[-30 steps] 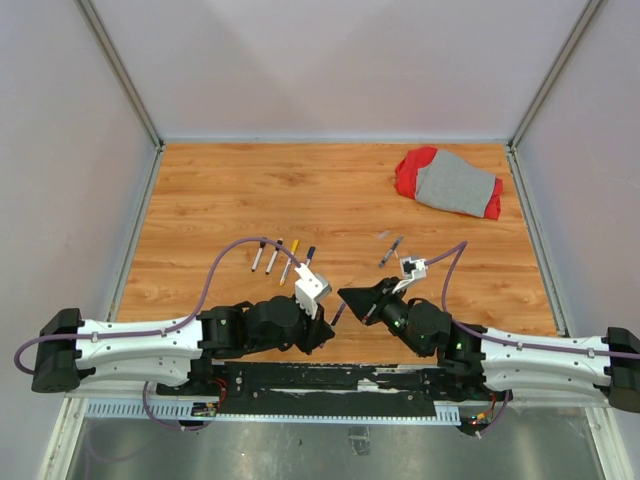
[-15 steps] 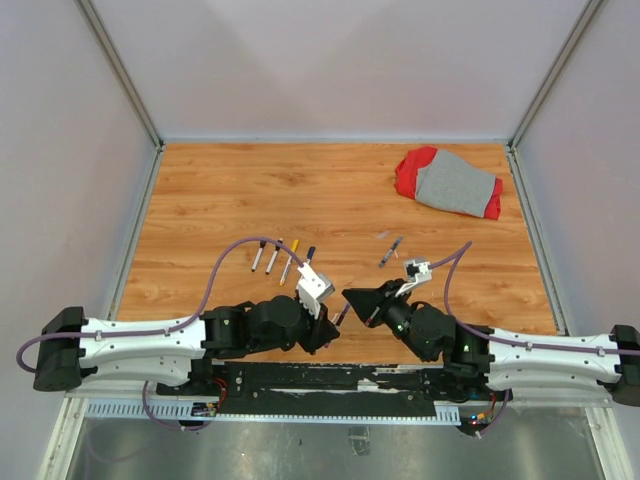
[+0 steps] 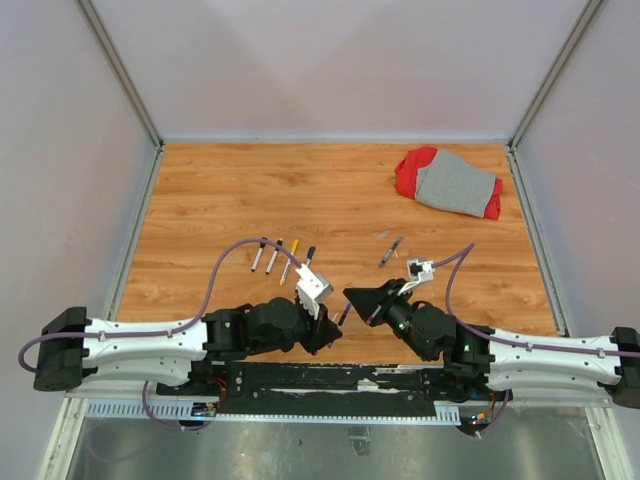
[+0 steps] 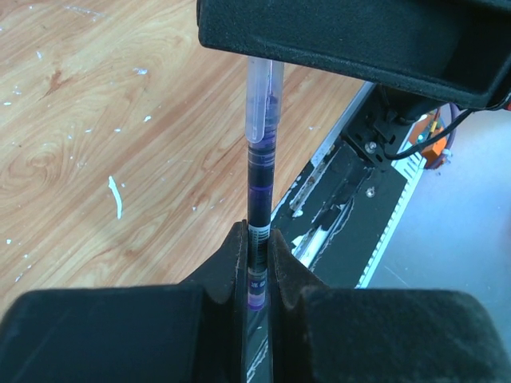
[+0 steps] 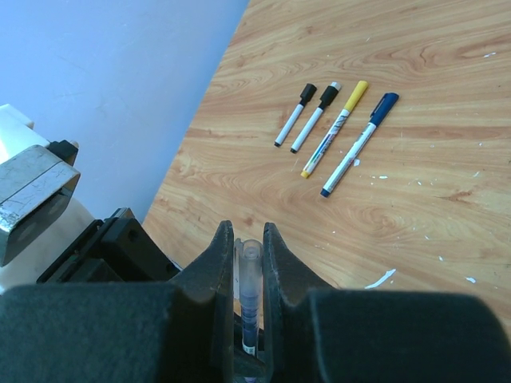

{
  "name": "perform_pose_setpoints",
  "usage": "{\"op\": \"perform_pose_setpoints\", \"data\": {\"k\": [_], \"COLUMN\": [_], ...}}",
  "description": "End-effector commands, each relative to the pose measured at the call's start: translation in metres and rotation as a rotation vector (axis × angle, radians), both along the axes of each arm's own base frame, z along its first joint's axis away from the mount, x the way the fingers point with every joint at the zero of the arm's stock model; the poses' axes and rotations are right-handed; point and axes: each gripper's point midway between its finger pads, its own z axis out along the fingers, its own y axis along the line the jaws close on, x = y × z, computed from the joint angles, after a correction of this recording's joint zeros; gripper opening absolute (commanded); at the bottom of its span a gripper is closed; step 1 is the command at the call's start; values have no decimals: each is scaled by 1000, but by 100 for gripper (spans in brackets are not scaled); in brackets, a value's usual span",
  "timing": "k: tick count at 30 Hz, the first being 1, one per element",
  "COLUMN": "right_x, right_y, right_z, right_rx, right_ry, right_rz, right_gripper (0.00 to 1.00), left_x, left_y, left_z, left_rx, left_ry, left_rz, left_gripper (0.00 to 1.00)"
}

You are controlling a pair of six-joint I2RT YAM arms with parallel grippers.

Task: Insert the pens into the pen caps
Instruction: Press the pen cap onto the pen.

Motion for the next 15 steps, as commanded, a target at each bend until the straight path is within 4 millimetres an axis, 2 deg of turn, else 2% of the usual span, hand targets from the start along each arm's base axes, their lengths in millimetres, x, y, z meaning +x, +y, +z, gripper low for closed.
{"op": "perform_pose_setpoints", "data": {"k": [1,3,8,11,15], "right_x": [-56,-50,-26,-12,2], "right_y": [14,12,-3,-13,-26], "right_z": [-73,-67,-36,-4,28], "right_rx": [-244,-271,-331,-338,-342], "right_ry": [128,96,-34,-121,-211], "right_rz": [298,280,175,105,24], "right_gripper": [1,1,19,38,47], "left_x": [47,47,46,45,42], "left_y": [-18,-18,-16,-15,-11], "left_z": [137,133,115,95,61], "left_rx": [-449,-438,-410,-366,-297], "left_ry": [-150,-149,-119,-92,-51], "left_rz": [205,204,213,215,215], "left_gripper": [0,0,1,0,0]}}
